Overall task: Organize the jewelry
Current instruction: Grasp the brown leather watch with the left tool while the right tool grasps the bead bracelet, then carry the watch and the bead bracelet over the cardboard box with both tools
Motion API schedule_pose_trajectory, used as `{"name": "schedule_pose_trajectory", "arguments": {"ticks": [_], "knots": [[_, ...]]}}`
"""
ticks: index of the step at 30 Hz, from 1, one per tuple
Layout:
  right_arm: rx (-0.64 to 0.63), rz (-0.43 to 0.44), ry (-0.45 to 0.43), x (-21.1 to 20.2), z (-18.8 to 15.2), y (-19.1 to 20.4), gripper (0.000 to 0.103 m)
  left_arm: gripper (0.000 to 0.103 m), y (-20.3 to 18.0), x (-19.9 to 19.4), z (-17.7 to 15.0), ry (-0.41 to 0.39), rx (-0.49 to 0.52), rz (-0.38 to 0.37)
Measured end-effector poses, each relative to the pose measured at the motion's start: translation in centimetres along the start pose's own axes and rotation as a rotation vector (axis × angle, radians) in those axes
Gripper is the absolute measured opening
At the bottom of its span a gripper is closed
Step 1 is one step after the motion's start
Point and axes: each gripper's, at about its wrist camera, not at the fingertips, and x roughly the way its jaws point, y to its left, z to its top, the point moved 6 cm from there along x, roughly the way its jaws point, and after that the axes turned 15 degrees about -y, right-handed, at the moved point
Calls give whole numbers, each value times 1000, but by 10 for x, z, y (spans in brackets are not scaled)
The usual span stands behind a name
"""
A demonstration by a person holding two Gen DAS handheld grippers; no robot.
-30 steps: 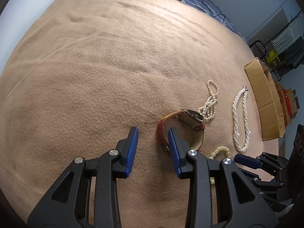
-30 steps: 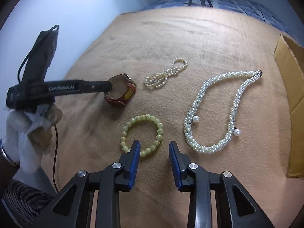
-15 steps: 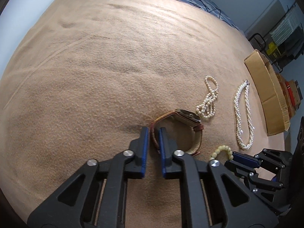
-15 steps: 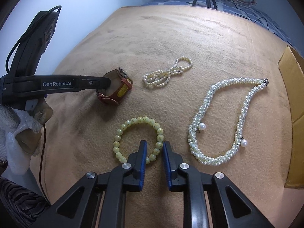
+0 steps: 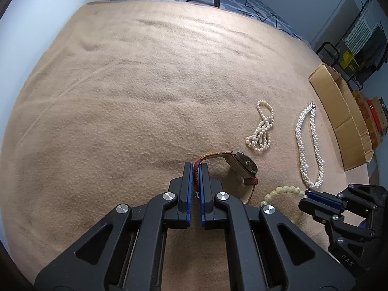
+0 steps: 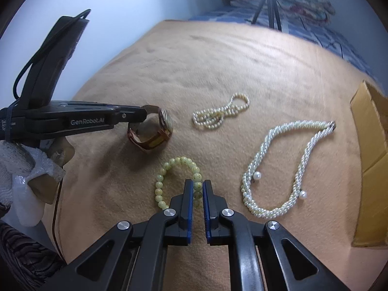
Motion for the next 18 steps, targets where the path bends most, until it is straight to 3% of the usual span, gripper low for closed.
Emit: {"name": "schedule_pose_trajectory", "arguments": {"ticks": [9,18], "knots": [[-83,-26,-59,-22,10,5,5,2,0,-22,13,-64,7,1],[-100,-54,-125,-56,20,-7,5,2,-33,-45,28,-139,62,-33]]}}
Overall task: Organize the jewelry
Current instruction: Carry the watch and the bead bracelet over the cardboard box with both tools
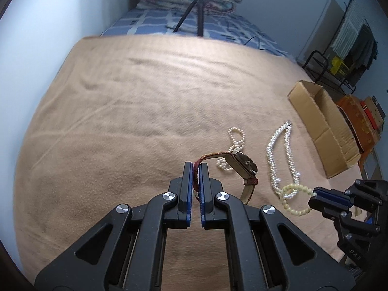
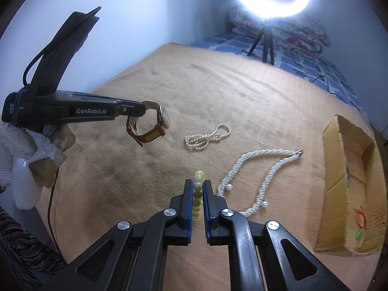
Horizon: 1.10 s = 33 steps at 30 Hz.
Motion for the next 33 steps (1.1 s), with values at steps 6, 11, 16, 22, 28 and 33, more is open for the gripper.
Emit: {"name": "schedule_pose_trajectory", "arguments": {"ticks": [6,11,16,22,28,33], "knots": [[20,-22,-47,-25,9,-19,5,2,-29,-8,8,-29,28,-41],[31,-60,-85,-44,16,-40,5,2,-53,-14,12,-45,51,-79],[48,-99,-118,-62,20,-63,5,2,-80,-19,17,-60,75,-118],[68,-148,-154,-85,24,-90,5,2,-114,-21,21,-72,113,-163],[95,-201,-187,-109,26,-121,5,2,-150,-20,23,-72,130,-212],[133,-250,-208,-125,25,-153,5,2,-182,-15,25,-67,141,-257]]}}
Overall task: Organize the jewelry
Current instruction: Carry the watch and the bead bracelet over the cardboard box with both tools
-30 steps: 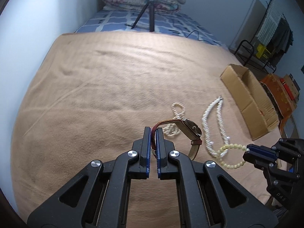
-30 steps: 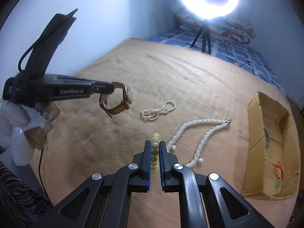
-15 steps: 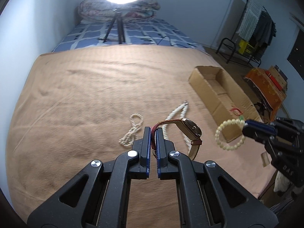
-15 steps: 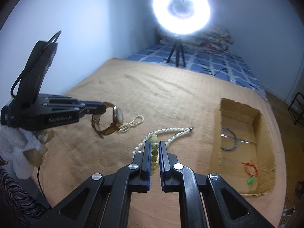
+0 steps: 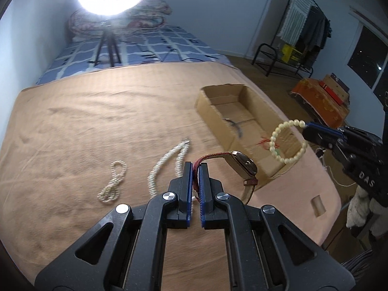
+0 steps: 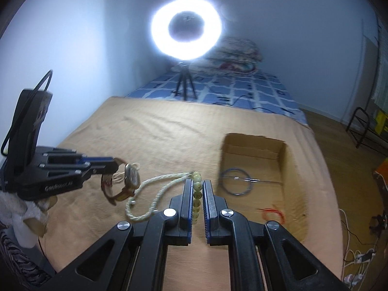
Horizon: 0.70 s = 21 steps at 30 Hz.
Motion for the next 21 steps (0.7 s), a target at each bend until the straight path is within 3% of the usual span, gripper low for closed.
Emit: {"name": "schedule_pose_trajectory", "arguments": {"ticks": [11,21], "knots": [[2,-72,-23,-3,9,-59,5,2,-72,37,10,15,51,-82],[63,-76,-19,23,9,-101,5,2,-108,80,5,51,73,-83]]}}
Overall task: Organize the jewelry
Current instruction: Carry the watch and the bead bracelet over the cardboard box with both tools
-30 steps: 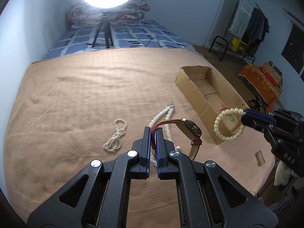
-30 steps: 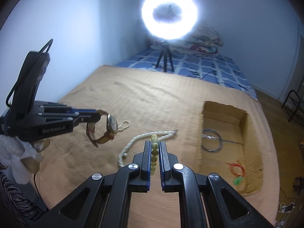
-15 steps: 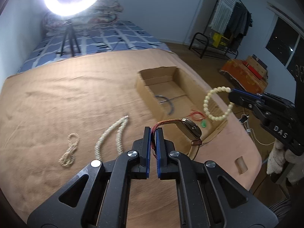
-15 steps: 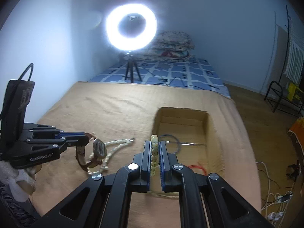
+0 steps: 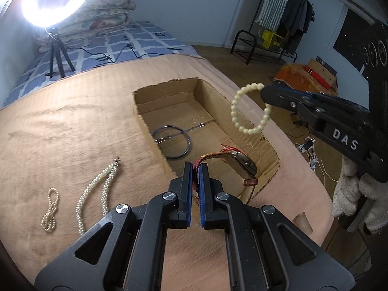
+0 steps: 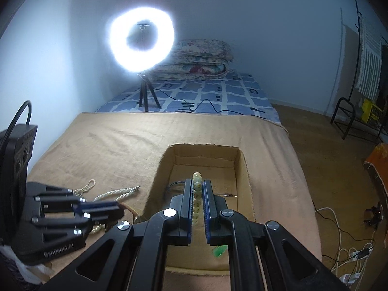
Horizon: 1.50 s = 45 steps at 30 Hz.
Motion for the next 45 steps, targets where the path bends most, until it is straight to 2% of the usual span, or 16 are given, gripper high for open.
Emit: {"name": "schedule_pose_trajectory", "arguments": {"ticks": [8,22,34,45], "knots": [[27,9,39,36,-8,-21,5,2,-17,27,-2,21,45,6],[68,35,138,93,-28,-36,5,2,-30,56,-15,71,88,25],[132,19,183,108,-40,-50,5,3,-33,63,-22,87,98,19],[107,8,231,118,-51,-49,5,3,-35,75,-27,114,102,22]]}}
